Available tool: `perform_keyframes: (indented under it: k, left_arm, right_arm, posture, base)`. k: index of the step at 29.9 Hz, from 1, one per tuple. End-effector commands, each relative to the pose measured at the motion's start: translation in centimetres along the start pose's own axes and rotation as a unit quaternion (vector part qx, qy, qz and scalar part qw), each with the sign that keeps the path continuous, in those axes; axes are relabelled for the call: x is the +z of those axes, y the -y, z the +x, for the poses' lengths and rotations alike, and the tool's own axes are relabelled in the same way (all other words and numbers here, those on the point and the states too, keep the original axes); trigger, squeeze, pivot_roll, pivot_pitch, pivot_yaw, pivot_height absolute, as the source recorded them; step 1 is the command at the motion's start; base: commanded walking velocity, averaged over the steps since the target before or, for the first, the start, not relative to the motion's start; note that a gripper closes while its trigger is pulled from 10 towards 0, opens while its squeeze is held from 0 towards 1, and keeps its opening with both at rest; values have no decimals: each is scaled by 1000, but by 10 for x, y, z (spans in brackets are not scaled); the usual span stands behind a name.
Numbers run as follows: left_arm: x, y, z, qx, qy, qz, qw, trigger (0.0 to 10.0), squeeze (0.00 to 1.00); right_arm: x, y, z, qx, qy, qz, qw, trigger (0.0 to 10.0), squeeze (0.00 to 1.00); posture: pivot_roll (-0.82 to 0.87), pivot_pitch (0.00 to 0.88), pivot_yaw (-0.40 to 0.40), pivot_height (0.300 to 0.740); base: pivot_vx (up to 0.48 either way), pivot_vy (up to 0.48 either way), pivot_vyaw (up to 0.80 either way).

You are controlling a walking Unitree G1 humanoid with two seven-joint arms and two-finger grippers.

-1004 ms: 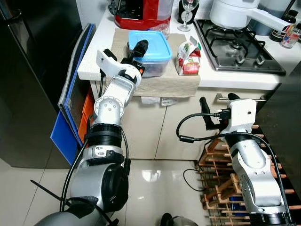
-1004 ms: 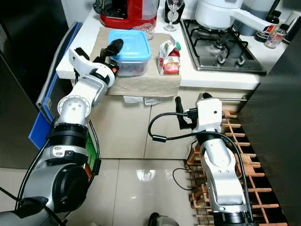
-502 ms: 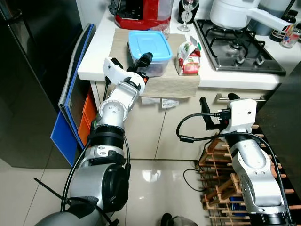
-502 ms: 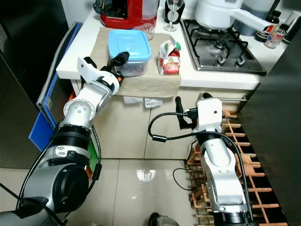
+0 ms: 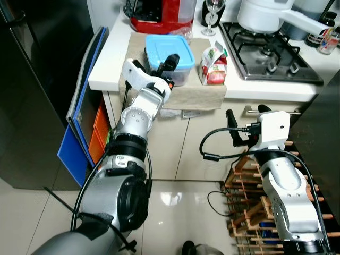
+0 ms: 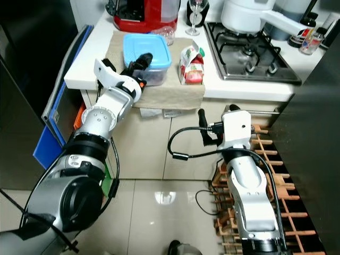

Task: Restocking fridge

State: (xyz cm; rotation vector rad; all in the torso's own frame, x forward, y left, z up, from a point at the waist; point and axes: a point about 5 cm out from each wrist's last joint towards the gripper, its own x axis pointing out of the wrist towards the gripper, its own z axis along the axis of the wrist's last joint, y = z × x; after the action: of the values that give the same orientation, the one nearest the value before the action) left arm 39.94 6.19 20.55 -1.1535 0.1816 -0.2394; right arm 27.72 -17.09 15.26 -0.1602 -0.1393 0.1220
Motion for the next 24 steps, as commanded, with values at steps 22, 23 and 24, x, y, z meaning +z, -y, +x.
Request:
perform_keyframes:
  k: [22, 23, 24]
  left_arm:
    - [-1, 6, 8, -9, 19, -4, 1000, 0, 0]
    - [0, 7, 8, -10, 19, -5, 1000, 0, 0]
    - [0, 7, 8, -12, 21, -5, 1000, 0, 0]
  right_arm:
    - [6, 2, 2, 1, 9, -8, 1000, 10000, 192]
    - [6, 3, 2, 0, 9, -8, 1000, 10000, 192]
    - [5, 3, 1, 0, 8, -8, 1000, 10000, 192]
  posture:
    - [-192, 55, -38, 740]
    - [-192, 55, -38, 740]
    - [-192, 55, -38, 740]
  base:
    - [0, 0, 0]
    - [0, 0, 0]
    - [0, 0, 0]
